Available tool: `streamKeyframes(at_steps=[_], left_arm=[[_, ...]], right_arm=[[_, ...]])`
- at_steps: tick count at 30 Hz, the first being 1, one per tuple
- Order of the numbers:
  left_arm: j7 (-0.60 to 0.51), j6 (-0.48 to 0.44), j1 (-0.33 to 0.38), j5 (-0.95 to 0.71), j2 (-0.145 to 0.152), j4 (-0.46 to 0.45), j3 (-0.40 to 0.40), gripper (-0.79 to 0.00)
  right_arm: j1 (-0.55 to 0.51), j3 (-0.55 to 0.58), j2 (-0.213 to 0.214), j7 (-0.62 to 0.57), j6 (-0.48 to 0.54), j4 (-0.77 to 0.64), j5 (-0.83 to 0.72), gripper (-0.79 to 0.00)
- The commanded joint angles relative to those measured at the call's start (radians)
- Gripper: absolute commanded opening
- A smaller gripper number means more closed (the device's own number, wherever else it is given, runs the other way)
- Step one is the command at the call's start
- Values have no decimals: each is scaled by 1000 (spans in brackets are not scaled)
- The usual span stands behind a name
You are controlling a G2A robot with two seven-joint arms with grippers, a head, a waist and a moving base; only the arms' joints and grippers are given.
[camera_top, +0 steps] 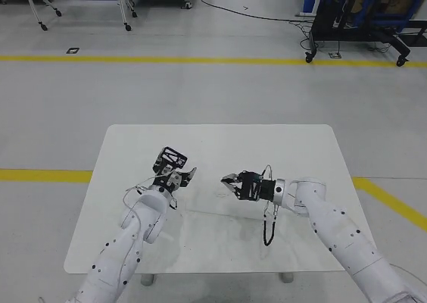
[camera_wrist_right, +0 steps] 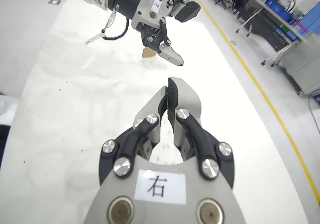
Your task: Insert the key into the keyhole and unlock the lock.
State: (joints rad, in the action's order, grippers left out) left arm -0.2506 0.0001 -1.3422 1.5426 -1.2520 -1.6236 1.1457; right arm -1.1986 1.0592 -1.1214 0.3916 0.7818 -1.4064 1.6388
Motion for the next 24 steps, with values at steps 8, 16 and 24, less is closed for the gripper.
streamKeyframes(at_steps=[8, 16, 24], left_arm=[[16, 2, -24, -27, 3, -39, 27, 0], [100, -161, -25, -342, 8, -15, 147, 0], [25, -317, 36, -663, 7, 94, 199, 0]], right_arm=[[-58, 39, 14, 7, -12, -56, 31, -785], [-5, 5, -12, 133, -23, 24, -170, -785], [70, -12, -49, 245, 179, 232, -667, -785]])
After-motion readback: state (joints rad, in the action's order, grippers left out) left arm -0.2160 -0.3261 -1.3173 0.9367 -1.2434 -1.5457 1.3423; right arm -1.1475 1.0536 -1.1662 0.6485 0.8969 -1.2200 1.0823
